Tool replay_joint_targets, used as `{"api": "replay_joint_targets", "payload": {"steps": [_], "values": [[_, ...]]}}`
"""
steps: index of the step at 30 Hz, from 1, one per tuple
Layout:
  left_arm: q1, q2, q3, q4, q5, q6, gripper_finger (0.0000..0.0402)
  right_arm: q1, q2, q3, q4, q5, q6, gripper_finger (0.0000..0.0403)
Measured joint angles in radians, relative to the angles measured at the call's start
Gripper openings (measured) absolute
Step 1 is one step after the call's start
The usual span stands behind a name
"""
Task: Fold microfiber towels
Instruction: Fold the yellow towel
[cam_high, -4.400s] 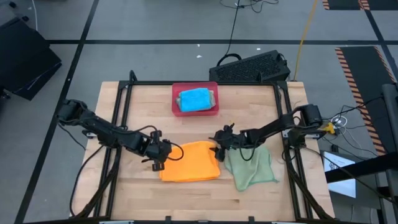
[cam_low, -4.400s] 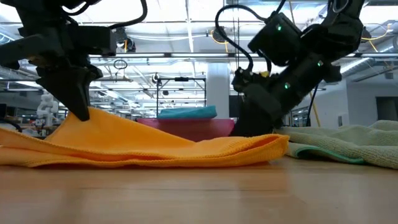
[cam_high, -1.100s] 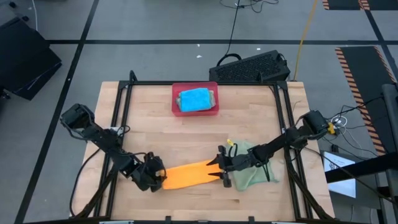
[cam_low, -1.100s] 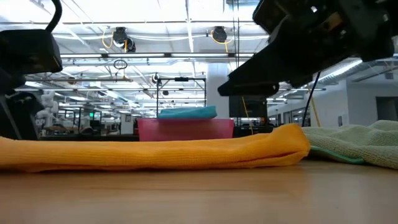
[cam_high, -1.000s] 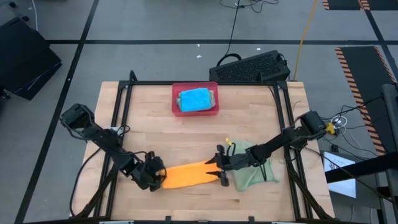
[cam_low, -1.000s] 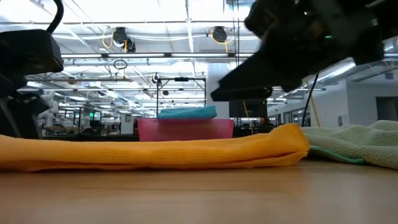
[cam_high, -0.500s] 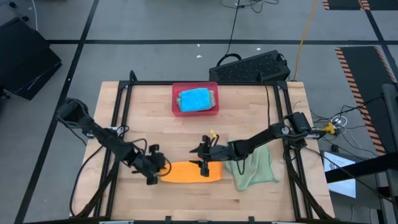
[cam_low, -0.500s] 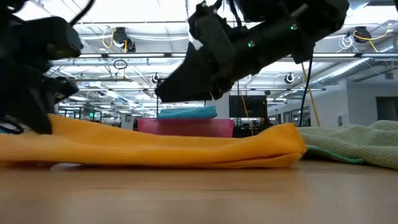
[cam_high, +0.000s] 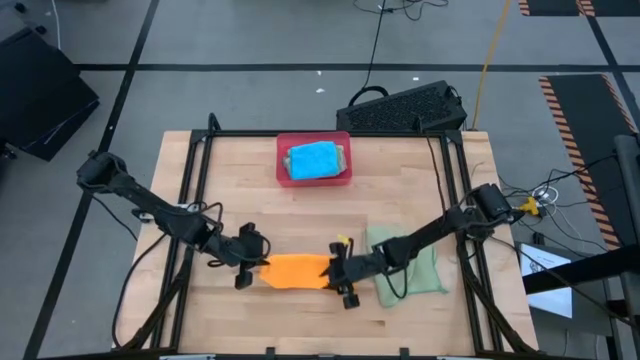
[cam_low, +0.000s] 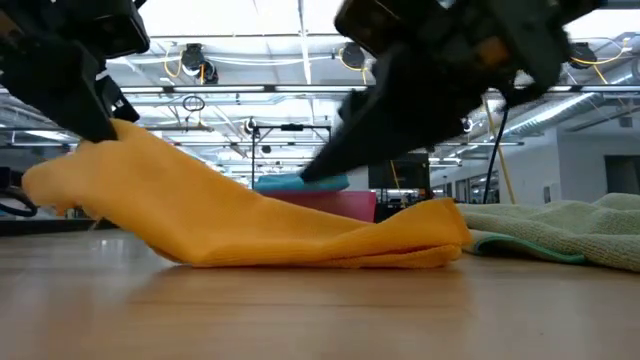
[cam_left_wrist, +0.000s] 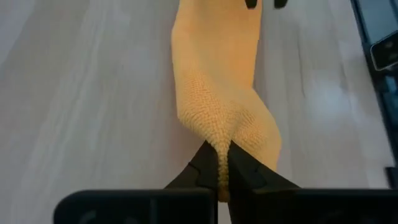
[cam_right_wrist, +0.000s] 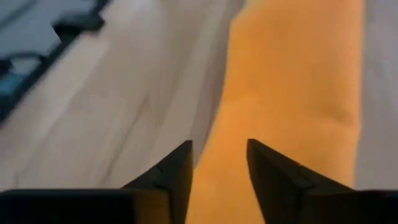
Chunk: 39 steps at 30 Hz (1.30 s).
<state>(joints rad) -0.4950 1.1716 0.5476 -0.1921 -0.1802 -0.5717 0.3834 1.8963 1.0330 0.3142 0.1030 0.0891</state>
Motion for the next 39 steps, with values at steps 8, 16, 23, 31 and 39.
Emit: {"api": "replay_joint_targets", "payload": {"steps": [8, 16, 23, 31, 39], "values": [[0.004, 0.001, 0.000, 0.151, 0.006, -0.043, 0.0017, 0.004, 0.024, -0.079, 0.124, 0.090, 0.028, 0.0036], [0.023, 0.003, 0.000, 0.272, -0.038, -0.115, 0.0017, -0.051, 0.094, -0.135, 0.231, 0.088, 0.045, 0.0009], [0.084, 0.123, 0.015, 0.429, -0.003, -0.122, 0.0011, -0.079, 0.182, -0.127, 0.398, 0.057, 0.056, 0.0012], [0.138, 0.291, 0.197, 0.365, 0.031, -0.046, 0.0013, -0.110, 0.189, -0.127, 0.424, 0.052, 0.031, 0.0012], [0.203, 0.396, 0.284, 0.264, 0.114, -0.039, 0.0026, -0.094, 0.070, -0.129, 0.250, 0.056, 0.003, 0.0014]]}}
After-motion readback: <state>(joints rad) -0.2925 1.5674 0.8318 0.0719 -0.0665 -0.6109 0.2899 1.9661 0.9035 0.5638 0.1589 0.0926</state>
